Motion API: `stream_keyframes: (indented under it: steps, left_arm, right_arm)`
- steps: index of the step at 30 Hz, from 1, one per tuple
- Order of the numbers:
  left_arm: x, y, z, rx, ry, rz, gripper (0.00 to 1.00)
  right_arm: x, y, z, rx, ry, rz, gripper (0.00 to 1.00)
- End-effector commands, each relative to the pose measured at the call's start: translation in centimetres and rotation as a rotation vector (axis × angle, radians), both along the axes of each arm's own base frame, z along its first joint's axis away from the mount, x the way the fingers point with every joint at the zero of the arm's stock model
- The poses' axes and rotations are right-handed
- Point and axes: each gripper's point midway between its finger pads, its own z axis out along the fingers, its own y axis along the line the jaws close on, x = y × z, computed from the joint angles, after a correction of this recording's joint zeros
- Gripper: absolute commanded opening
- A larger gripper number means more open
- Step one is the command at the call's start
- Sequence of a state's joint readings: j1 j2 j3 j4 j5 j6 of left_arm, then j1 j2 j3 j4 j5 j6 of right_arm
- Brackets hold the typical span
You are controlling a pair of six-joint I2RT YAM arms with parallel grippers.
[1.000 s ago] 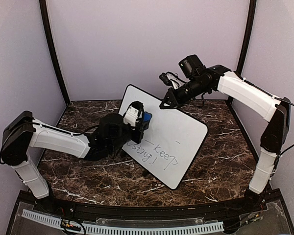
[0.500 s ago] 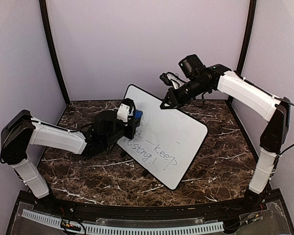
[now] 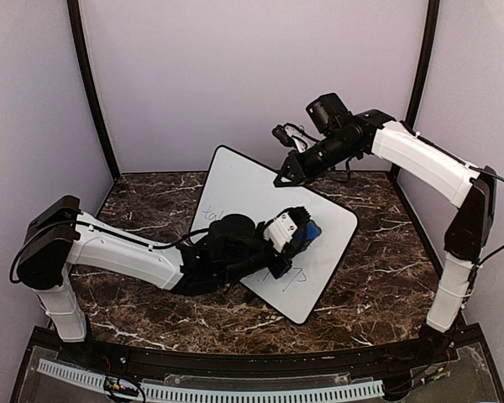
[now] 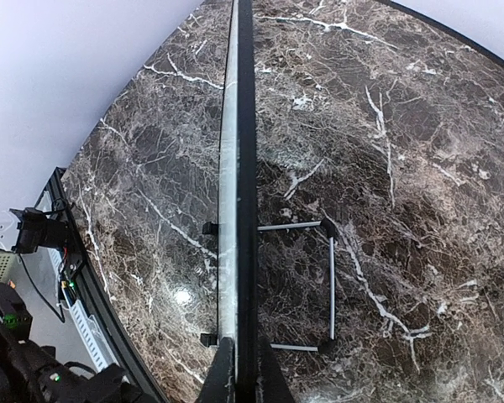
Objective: Erase the whiteboard
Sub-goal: Erase the center of the whiteboard.
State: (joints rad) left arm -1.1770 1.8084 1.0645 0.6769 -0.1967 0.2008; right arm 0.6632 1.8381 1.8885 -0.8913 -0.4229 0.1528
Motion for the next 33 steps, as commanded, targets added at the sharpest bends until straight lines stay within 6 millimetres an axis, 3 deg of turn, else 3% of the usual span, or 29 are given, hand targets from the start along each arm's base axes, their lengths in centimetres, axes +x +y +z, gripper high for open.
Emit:
stream_keyframes:
  steps: [1,11,17,21,33]
  left_arm:
    - [0.9,-0.7,-6.0,0.226,-0.009,0.054,0.0]
    - [-0.2,-1.7,-5.8,0.218,-0.007,0.027,0.0]
    - [3.6,1.8,-5.1,0.218,-0.076,0.296,0.0]
    - [5.2,3.8,-4.8,0.21,-0.071,0.38,0.0]
    - [7.0,7.3,-4.6,0.185,-0.038,0.455,0.0]
  right_arm:
    - [-2.0,1.0,-2.3,-0.067,0.021,0.071,0.0]
    - [-2.0,1.0,-2.3,-0.063,0.017,0.071,0.0]
    - [-2.2,0.8,-2.2,-0.064,0.015,0.07,0.0]
    - [-2.2,0.8,-2.1,-0.063,0.014,0.068,0.0]
    - [-2.2,0.8,-2.2,-0.062,0.016,0.068,0.0]
